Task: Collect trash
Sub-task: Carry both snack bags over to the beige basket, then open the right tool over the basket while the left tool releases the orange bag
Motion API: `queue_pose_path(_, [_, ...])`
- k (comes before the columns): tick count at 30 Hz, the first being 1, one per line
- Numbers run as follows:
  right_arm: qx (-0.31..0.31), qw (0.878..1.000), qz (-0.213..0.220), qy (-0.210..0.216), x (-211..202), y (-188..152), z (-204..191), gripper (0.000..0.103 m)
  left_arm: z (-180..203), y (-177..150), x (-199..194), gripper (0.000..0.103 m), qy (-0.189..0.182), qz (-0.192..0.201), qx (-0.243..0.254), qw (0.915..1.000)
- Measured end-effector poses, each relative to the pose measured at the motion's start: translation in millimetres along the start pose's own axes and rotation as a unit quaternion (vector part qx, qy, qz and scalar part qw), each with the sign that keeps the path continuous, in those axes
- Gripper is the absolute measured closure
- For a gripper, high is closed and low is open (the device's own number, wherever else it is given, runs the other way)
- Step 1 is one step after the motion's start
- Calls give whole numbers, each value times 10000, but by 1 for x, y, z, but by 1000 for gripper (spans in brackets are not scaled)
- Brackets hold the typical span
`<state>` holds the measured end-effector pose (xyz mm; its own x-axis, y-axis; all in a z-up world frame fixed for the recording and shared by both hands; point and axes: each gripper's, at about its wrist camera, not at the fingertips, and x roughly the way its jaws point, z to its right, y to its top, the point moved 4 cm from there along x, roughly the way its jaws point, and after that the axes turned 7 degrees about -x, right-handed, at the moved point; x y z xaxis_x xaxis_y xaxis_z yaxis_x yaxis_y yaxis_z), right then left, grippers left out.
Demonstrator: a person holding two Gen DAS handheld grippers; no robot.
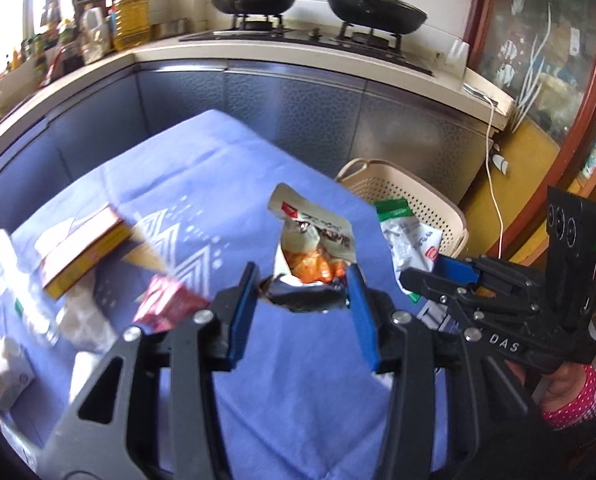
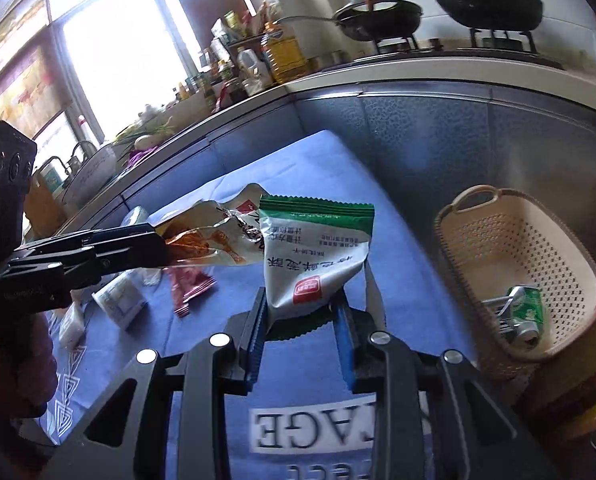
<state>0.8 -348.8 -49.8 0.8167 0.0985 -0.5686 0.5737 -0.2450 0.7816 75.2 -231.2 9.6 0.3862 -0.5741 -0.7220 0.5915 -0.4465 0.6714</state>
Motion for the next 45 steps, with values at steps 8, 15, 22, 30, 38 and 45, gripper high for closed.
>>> queue_pose_path(8, [720, 9934, 120, -885, -21, -9, 123, 71, 102, 66, 102, 60, -625, -433, 682, 9948])
queue_pose_path(15, [1124, 9850, -106, -1308, -7, -27, 197, 71, 158, 81, 185, 60, -676, -874, 1040, 9884])
queue_pose_path(22, [1289, 9812, -385, -1385, 17, -49, 218, 71, 162, 72, 244, 60, -387, -1082, 1033, 9880])
queue_pose_path(30, [1438, 9774, -619, -1420, 38, -62, 227, 71, 145, 63, 269, 60, -121, -1314, 811, 9879])
queue_pose_path(38, [1478, 9749, -698, -1511, 50, -65, 227, 54, 140, 56, 279, 59, -40, -1605, 794, 9838])
queue_pose_path(45, [1549, 9738, -586, -1560, 49, -62, 227, 42, 137, 55, 279, 57, -86, -1594, 713, 9846])
